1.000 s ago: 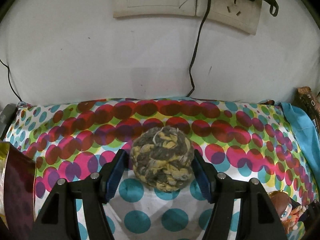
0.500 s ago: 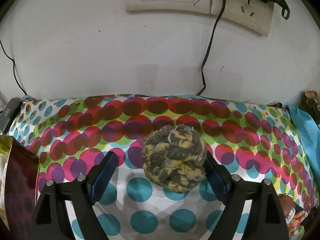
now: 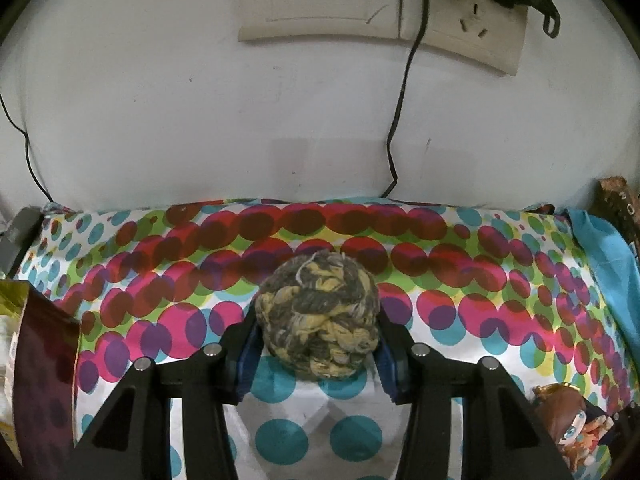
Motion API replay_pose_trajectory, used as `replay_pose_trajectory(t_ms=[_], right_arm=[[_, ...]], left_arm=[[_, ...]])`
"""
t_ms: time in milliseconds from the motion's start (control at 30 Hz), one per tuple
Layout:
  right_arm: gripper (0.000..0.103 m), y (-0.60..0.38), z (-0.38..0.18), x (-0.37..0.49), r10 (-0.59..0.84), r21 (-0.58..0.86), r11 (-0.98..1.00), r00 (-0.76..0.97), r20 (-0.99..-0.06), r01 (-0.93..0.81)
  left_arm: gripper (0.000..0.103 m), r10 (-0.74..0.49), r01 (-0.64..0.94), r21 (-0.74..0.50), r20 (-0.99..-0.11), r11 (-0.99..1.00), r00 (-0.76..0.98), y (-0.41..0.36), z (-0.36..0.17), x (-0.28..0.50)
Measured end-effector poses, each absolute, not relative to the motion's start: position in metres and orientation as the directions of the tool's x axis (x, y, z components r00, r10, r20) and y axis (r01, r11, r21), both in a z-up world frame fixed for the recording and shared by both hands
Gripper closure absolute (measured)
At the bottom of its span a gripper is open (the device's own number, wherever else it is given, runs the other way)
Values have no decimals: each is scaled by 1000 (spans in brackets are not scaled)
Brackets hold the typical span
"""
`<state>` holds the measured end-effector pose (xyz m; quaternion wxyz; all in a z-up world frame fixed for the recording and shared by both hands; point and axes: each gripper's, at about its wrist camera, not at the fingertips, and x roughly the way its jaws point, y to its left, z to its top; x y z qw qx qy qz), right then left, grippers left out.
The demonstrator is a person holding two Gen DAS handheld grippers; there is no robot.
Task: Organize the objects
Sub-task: 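Lift the braided rope ball with the left gripper and carry it toward the tray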
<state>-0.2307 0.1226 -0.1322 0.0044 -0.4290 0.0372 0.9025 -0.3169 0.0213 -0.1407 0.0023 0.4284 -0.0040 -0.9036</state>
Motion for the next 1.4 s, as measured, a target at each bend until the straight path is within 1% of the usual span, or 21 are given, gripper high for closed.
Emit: replay_pose_trajectory(t_ms=[200,367,500,567,767,867,1000,1100,1233,1400], right_arm=[[51,120,-132,-232,-17,55,-998,-630,-776,-40],[51,118,-132,-233,-7,42,-998,-628,-778,-41],[51,118,-131,-233,9,21,-999,-624,-782,-42],[51,117,-131,-234,9,22,-999,-624,-782,-42],[51,116,-131,-235,9,23,-999,-624,-782,-43],[51,114,-131,-234,13,18,-999,-623,-782,-43],[51,114,-131,-234,14,17,-999,-623,-782,-43],[51,114,-132,-234,15,16,-999,-623,-782,-43],[51,115,-132,-234,15,16,-999,-622,-783,-44],[51,115,-133,-234,15,15,-999,-623,-782,-43]], left_arm=[[54,-12,7,9,-772,-1000,-636,20,-138,-321],[54,-12,7,10,-745,-1000,-667,21,-131,-319],[54,-35,-1,48,-749,-999,-661,28,-130,-317],[54,-36,-18,64,-748,-998,-662,32,-129,-311],[54,-19,-26,47,-760,-999,-650,28,-124,-288],[54,-12,-24,37,-740,-999,-672,31,-107,-268],[54,-9,-28,40,-711,-999,-703,15,-80,-232],[54,-14,-11,33,-693,-999,-721,-12,-54,-212],[54,-43,27,34,-691,-999,-722,-44,-40,-194],[54,-107,81,70,-700,-994,-706,-88,-37,-178]])
